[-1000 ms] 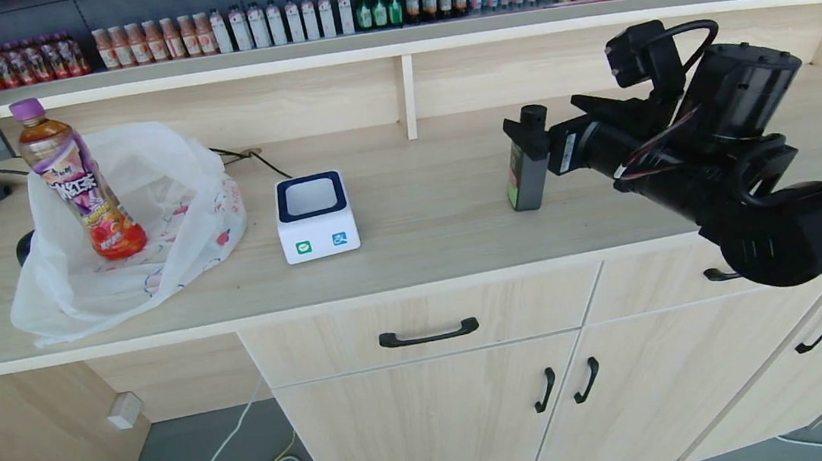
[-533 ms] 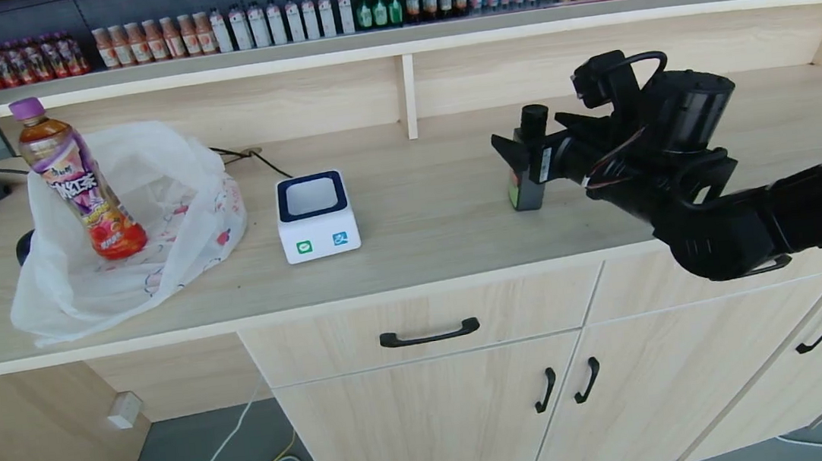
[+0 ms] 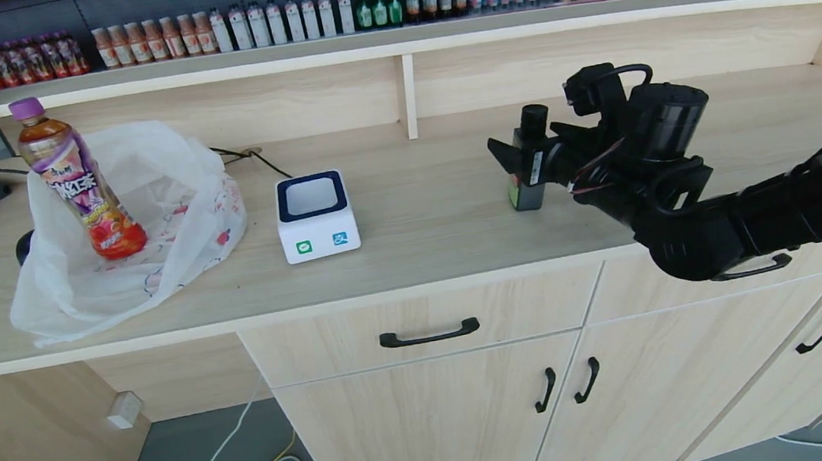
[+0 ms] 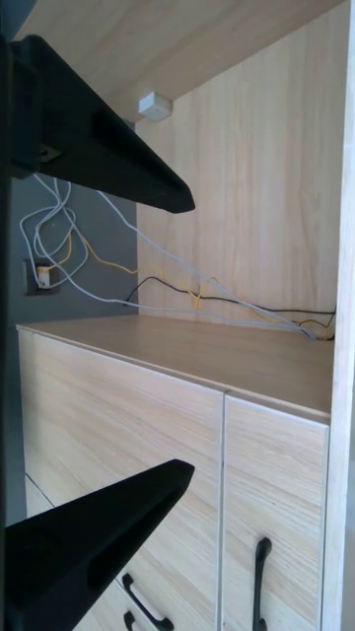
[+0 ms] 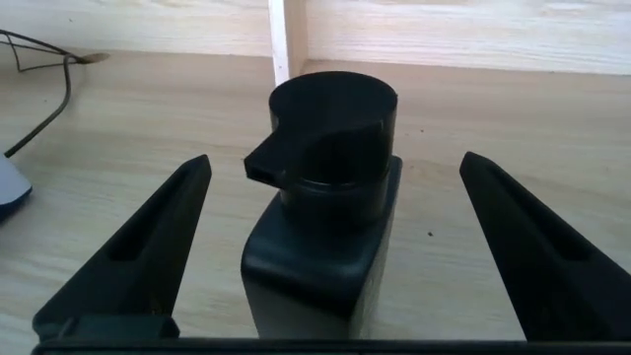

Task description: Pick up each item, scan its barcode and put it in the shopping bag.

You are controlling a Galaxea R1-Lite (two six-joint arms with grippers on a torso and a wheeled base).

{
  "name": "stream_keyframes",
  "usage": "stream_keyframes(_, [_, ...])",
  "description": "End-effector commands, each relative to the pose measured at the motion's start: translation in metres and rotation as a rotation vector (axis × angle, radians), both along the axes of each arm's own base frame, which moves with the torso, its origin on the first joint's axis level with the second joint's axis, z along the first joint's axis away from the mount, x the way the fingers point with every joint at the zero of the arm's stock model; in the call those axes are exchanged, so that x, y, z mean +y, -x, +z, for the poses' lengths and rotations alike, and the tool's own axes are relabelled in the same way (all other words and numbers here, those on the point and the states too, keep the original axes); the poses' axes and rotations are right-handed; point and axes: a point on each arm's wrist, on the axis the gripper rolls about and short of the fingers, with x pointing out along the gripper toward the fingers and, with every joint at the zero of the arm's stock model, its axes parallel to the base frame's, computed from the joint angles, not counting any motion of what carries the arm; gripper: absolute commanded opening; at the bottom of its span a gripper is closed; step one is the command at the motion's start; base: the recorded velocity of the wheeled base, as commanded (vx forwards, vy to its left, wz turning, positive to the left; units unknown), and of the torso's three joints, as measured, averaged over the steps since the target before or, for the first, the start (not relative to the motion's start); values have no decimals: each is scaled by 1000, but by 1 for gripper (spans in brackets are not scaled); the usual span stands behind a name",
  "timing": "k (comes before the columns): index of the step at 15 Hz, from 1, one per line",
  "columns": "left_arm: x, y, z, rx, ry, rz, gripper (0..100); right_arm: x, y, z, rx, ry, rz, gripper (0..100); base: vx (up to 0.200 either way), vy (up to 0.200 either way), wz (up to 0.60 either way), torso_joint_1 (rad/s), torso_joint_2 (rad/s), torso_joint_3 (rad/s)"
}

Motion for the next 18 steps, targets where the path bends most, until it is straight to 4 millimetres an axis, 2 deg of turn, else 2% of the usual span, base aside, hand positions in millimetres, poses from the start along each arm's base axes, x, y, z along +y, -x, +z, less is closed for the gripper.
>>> stream_keyframes(1, [0, 0, 0, -1, 0, 0, 100, 1, -5, -6, 10, 0, -14, 100, 0, 0, 0, 0, 0, 0])
stream_keyframes(11, [0, 0, 0, -1, 0, 0, 100, 2, -15, -24, 40, 12, -37, 100, 0, 0, 0, 0, 0, 0])
stream_keyframes(16, [0, 0, 0, -1, 0, 0, 100, -1, -19, -24, 26, 7, -47, 100, 0, 0, 0, 0, 0, 0])
stream_keyframes(17, [0, 0, 0, -1, 0, 0, 100, -5, -22, -24, 22, 5, -57, 0, 0, 0, 0, 0, 0, 0])
stream_keyframes(18, [0, 0, 0, -1, 0, 0, 100, -9, -23, -24, 20, 5, -65, 0, 0, 0, 0, 0, 0, 0])
